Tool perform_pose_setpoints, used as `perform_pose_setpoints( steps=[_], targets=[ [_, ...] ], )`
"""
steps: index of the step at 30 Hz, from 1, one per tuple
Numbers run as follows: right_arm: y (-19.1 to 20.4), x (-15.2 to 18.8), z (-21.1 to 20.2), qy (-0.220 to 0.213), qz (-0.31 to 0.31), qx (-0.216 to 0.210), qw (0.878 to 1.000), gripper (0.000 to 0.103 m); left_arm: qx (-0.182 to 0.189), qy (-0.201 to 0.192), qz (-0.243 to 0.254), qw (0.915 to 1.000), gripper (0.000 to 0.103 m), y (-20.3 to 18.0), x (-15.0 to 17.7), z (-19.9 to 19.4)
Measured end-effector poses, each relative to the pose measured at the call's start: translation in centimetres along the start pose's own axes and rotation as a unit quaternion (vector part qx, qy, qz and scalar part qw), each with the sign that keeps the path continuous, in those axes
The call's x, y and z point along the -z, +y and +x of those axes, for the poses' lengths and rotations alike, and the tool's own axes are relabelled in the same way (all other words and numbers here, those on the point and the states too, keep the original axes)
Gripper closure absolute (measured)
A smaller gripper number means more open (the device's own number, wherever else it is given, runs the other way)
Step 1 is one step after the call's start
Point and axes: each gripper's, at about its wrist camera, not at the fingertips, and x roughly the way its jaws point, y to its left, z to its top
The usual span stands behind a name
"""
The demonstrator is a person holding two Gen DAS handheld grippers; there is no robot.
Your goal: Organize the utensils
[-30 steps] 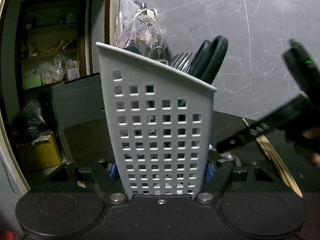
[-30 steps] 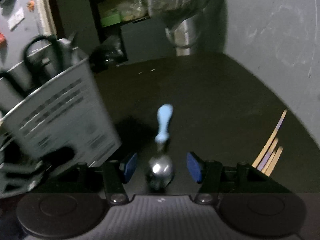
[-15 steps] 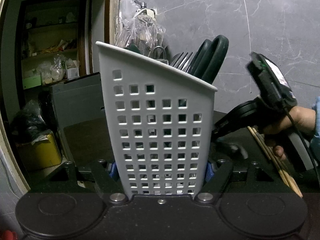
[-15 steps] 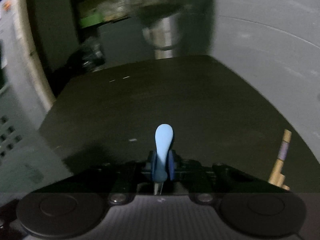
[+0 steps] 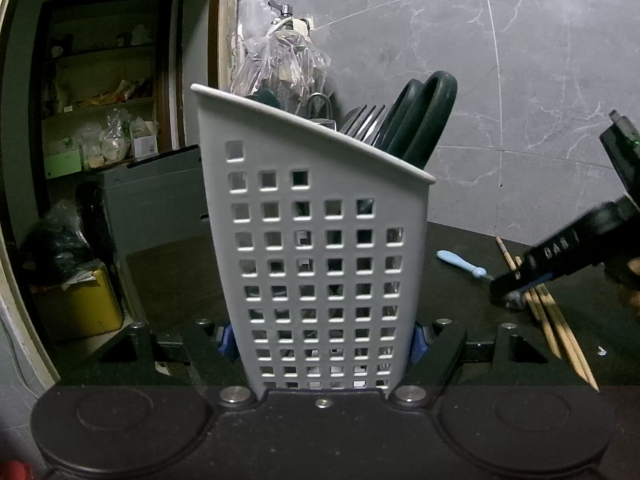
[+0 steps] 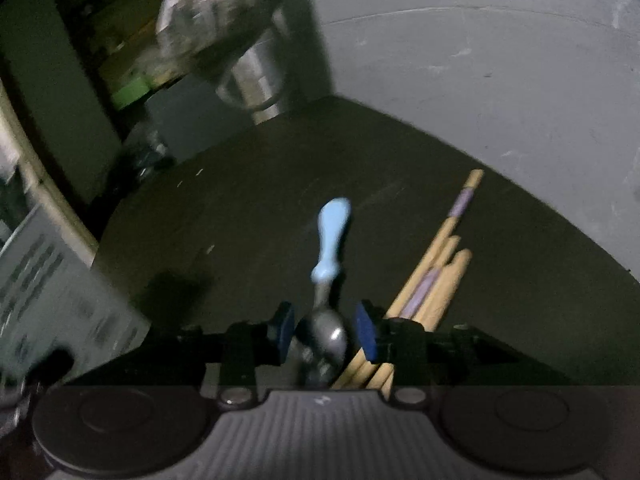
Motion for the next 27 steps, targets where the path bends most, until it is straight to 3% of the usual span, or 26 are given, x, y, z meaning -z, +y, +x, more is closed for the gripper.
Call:
perform_pose_setpoints(
  steps=[7,12,14,18,22,27],
  targets=[
    [4.4,-0.4,1.5,0.032,-0.050,-0.109,0.992,0.066,0.000,0.000,0.001,1.0000,0.027,0.0,0.0,0.0],
    [4.8,-3.8,2.6,-0.012,-0.060,-0.082,0.995,0.065,0.000,0.000,-0.001,1.0000,0.027,0.0,-0.1,-0.1],
    [4.4,-5.3,3.9,-0.021,-0.061,-0.053,0.997,0.065,0.000,-0.001,-0.001,1.0000,0.027,0.0,-0.1,-0.1],
    [2.8,-7.0,7.1,0.009,-0.057,-0.008,0.998,0.065,-0.002,-0.001,0.000,1.0000,0.027,-0.1,-0.1,-0.1],
    [1.2,-7.0,6.8,0.009,-0.039,-0.005,0.999,0.065,-0.001,0.000,-0.001,1.0000,0.027,-0.2,-0.1,-0.1],
    [1.3,-4.4,4.6,0.019,-0.041,-0.017,0.999,0.065,0.000,0.000,-0.001,1.0000,0.027,-0.1,0.0,-0.2]
  ],
)
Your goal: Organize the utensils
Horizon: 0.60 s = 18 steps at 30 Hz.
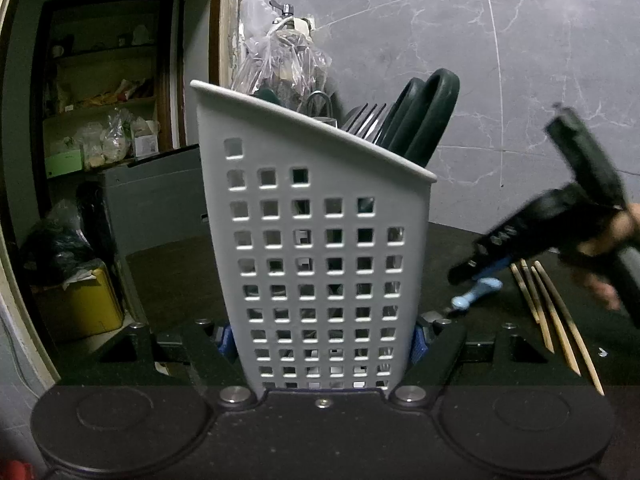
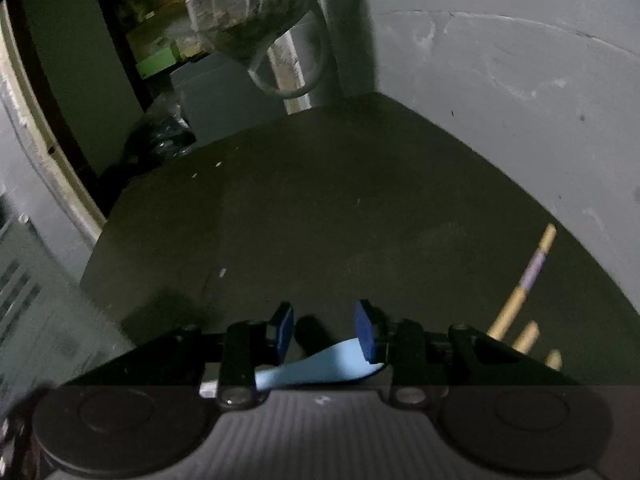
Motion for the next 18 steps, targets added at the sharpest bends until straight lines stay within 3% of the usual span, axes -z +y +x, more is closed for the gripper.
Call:
perform_pose_setpoints(
  steps=[7,11,14,18],
  targets=[
    [2.8,3.4,-3.8,0.046,-0.091,-0.038,0.994,0.054,-0.001,0.000,0.001,1.0000,0.027,0.0,0.0,-0.1],
    [5.0,3.4,-4.5,0.032,-0.174,-0.044,0.983,0.044,-0.002,0.001,0.000,1.0000,0.027,0.0,0.0,-0.1],
    [6.8,3.7,-4.5,0.040,-0.236,-0.060,0.969,0.044,-0.002,0.001,0.000,1.0000,0.027,0.0,0.0,-0.1],
    [9.4,5.2,-4.8,0.056,-0.341,-0.085,0.934,0.044,-0.002,0.001,0.000,1.0000,0.027,0.0,0.0,-0.1]
  ],
)
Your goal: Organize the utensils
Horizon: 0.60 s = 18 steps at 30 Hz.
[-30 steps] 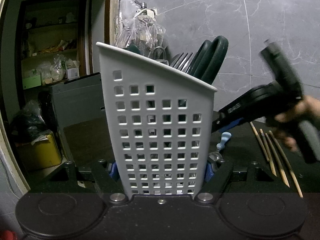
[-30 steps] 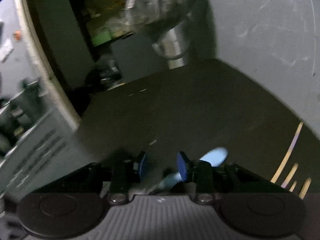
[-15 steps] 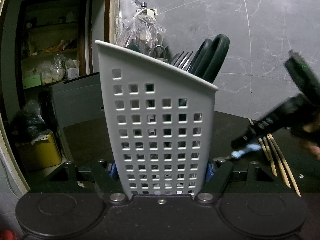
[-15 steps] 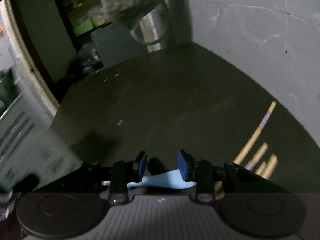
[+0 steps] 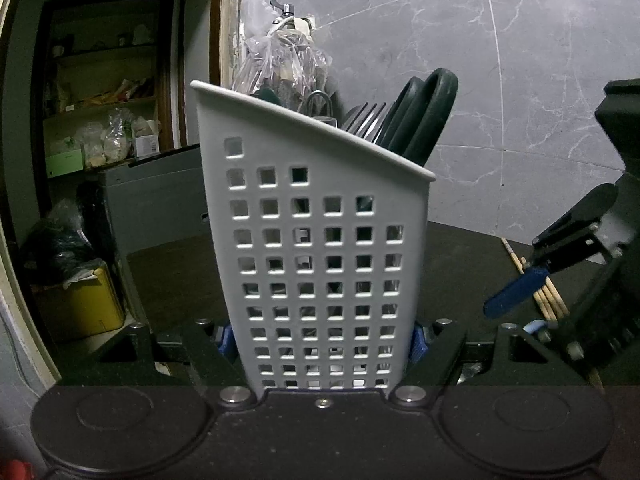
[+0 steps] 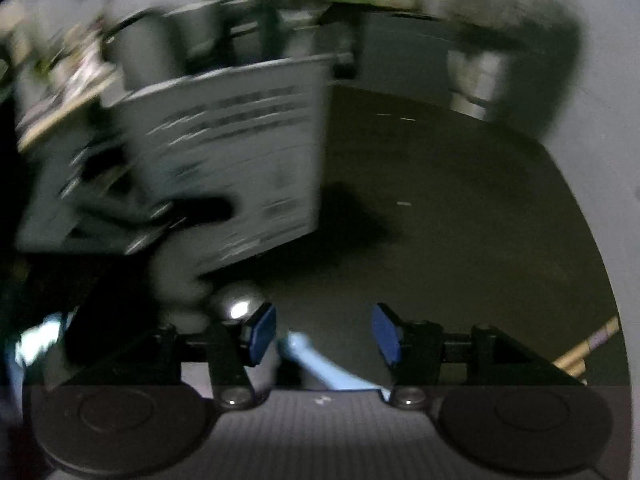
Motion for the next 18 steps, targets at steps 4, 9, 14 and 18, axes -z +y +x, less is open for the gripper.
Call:
perform_pose_setpoints(
  steps=[4,9,14,18],
  targets=[
    [1.8,0.1,0.6,0.023,-0.054,-0.003,0.998,0.052,0.000,0.000,0.000,1.0000,0.027,0.0,0.0,0.0],
    [0.4,-0.5,1.8,0.018,-0.021,0.009,1.000,0.073,0.000,0.000,0.000,1.0000,0.027,0.0,0.0,0.0],
    [-3.2,-0.9,2.7,0.007,0.103,0.067,0.992,0.084,0.000,0.000,0.000,1.0000,0.027,0.0,0.0,0.0],
    [-8.0,0.2,2.8,-0.030,0.292,0.070,0.953,0.084,0.000,0.000,0.001,1.0000,0.027,0.0,0.0,0.0]
  ],
)
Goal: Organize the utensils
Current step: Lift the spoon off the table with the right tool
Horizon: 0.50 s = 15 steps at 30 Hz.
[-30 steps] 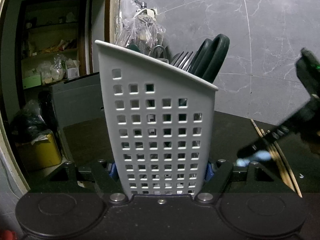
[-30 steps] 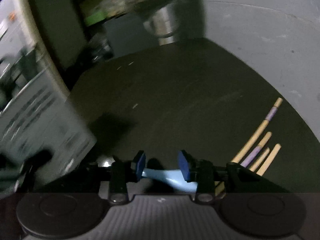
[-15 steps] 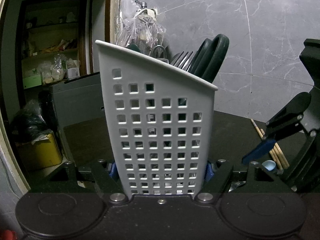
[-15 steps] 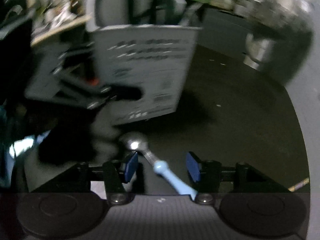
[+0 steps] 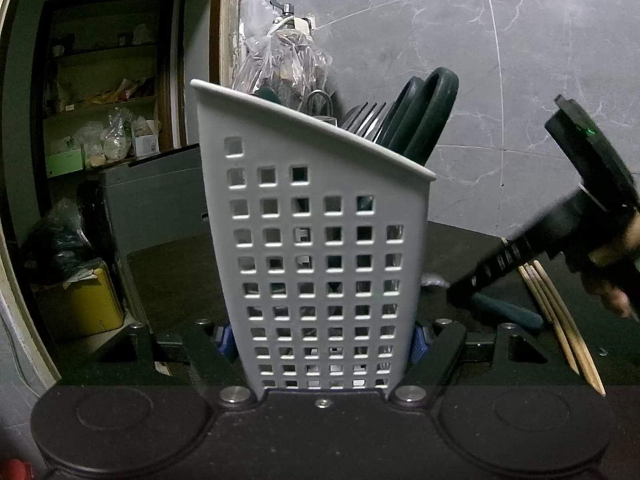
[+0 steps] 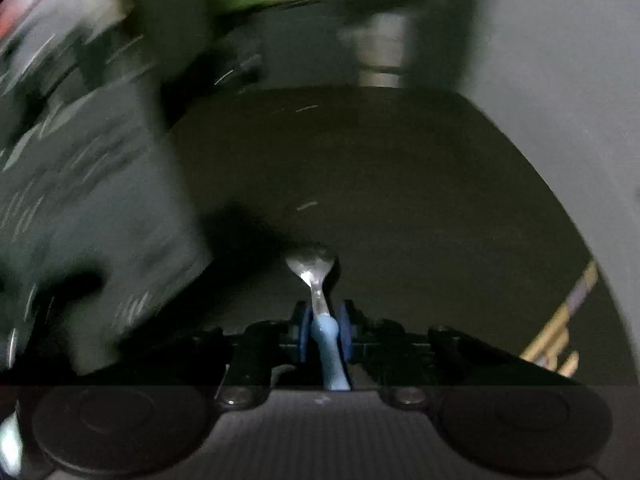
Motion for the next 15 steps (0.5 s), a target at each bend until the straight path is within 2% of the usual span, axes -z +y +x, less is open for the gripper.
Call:
perform_pose_setpoints(
  steps=[2,4,6,7,10,15],
  targets=[
    [-1.0,-0.3,-0.1,0.000,0.043,-0.010,0.999,0.084,0.000,0.000,0.000,1.0000,0.027,0.0,0.0,0.0],
    [-0.8,-0.2,-0.3,0.006,0.047,-0.026,0.999,0.078,0.001,0.001,0.000,1.0000,0.027,0.0,0.0,0.0],
    [-0.5,-0.2,-0.5,0.012,0.035,-0.046,0.998,0.055,0.000,0.002,0.000,1.0000,0.027,-0.1,0.0,0.1],
    [-0.1,-0.2,-0.4,0.012,0.028,-0.049,0.998,0.052,0.000,0.002,0.000,1.0000,0.027,-0.1,0.0,0.2],
    [-0.2,-0.6,0.0,0.012,0.022,-0.052,0.998,0.051,0.000,0.002,0.000,1.0000,0.027,-0.1,-0.1,0.2],
    [-2.8,-2.8,1.9,0.008,0.054,-0.086,0.995,0.052,0.000,0.002,0.001,1.0000,0.027,-0.2,-0.1,0.3]
  ],
)
